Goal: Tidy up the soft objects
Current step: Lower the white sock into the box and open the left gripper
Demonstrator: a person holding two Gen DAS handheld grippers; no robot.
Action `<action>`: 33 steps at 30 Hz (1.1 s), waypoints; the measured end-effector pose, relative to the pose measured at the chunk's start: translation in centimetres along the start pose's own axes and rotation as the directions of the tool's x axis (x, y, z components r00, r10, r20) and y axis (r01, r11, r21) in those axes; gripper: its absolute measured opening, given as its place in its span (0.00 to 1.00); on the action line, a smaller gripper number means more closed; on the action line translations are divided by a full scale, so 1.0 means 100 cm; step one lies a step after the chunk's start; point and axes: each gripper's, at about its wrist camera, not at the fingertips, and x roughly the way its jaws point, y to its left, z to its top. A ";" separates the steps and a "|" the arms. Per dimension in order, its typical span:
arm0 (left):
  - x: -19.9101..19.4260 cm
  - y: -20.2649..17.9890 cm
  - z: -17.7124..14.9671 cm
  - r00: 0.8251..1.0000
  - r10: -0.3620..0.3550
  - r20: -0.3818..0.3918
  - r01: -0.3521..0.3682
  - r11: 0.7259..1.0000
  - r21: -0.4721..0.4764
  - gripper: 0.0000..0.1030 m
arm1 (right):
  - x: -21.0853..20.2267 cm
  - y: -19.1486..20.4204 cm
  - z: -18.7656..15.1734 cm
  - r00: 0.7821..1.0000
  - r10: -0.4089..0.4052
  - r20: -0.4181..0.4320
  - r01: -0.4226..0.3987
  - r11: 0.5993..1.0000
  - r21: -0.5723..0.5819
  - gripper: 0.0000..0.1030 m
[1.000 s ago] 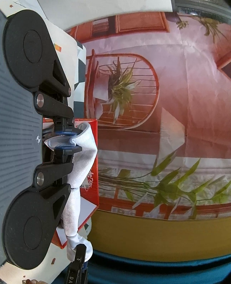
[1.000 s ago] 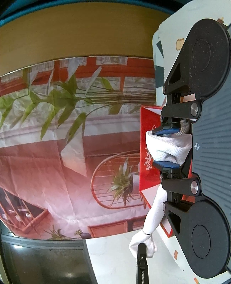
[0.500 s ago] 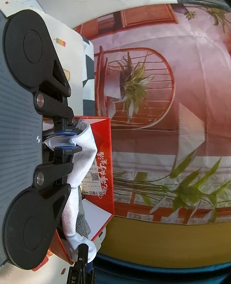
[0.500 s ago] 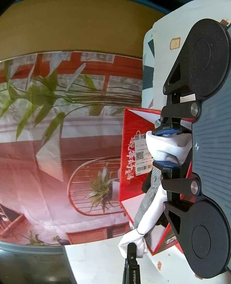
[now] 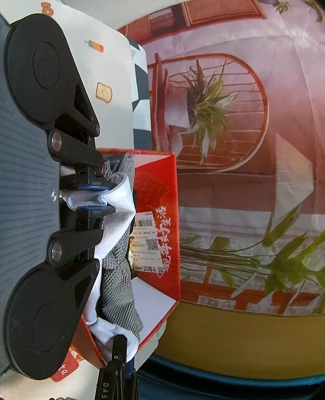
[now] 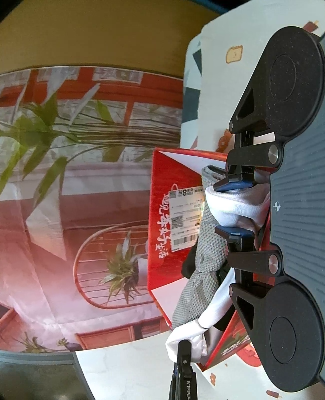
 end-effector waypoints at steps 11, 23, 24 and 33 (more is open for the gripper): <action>0.015 -0.013 -0.003 0.997 -0.032 -0.073 0.035 0.998 0.046 0.15 | 0.015 0.000 0.004 0.999 -0.004 -0.041 0.005 1.000 0.014 0.27; -0.009 -0.022 0.010 1.000 -0.016 -0.027 0.017 0.998 0.063 0.98 | -0.010 0.005 0.017 1.000 -0.008 0.001 0.008 0.999 0.050 0.59; -0.014 -0.023 0.012 1.000 -0.013 -0.016 0.014 0.998 0.056 1.00 | -0.015 0.006 0.019 1.000 -0.006 0.007 0.006 0.998 0.059 0.70; -0.064 -0.026 0.029 0.997 0.071 0.031 -0.070 0.997 -0.016 1.00 | -0.061 0.004 0.043 0.998 0.017 0.062 -0.026 0.989 0.146 1.00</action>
